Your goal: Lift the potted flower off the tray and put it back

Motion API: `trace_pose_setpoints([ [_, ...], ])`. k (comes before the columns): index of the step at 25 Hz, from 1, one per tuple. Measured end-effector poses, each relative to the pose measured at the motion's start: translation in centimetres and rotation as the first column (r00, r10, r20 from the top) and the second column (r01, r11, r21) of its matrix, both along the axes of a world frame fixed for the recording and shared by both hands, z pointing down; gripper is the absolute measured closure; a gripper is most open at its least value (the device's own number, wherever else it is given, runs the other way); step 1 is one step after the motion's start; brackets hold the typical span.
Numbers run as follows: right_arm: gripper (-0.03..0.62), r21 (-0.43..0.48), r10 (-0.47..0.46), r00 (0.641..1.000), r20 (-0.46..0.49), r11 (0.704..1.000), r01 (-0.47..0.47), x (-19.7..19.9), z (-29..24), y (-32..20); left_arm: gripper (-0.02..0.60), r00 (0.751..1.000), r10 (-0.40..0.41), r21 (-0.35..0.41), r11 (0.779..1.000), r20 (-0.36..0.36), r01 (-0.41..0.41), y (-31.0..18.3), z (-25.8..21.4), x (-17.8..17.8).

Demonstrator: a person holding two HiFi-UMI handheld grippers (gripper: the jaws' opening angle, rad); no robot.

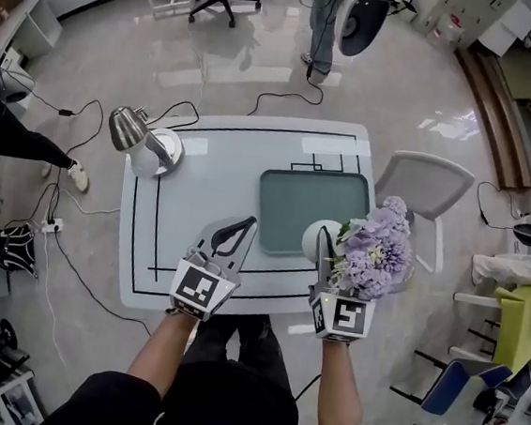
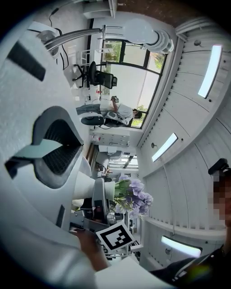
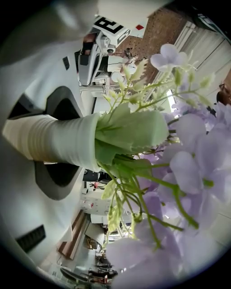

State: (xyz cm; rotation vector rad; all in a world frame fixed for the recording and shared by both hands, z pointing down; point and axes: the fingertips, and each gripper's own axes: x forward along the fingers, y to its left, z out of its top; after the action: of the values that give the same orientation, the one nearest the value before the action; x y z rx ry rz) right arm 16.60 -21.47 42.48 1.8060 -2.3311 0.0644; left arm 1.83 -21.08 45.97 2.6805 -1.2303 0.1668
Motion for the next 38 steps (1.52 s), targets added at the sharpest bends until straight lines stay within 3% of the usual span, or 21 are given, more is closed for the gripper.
trace_pose_setpoints([
  [6,0.359,-0.030,-0.056,0.998,-0.013,0.998,0.055,0.6,3.6,-4.4,0.581,1.000,-0.030,-0.012,0.999,-0.002,0.030,-2.8,0.9,0.8],
  [18,0.358,-0.051,-0.135,0.991,-0.003,0.990,0.135,-0.4,11.2,-11.0,0.581,0.992,-0.117,-0.081,0.989,0.050,0.121,-5.9,4.4,-1.4],
  [38,0.356,0.053,-0.135,0.990,0.033,0.990,0.133,0.2,12.5,-11.6,0.581,0.988,-0.143,-0.127,0.981,0.050,0.149,-5.4,6.4,-2.3],
])
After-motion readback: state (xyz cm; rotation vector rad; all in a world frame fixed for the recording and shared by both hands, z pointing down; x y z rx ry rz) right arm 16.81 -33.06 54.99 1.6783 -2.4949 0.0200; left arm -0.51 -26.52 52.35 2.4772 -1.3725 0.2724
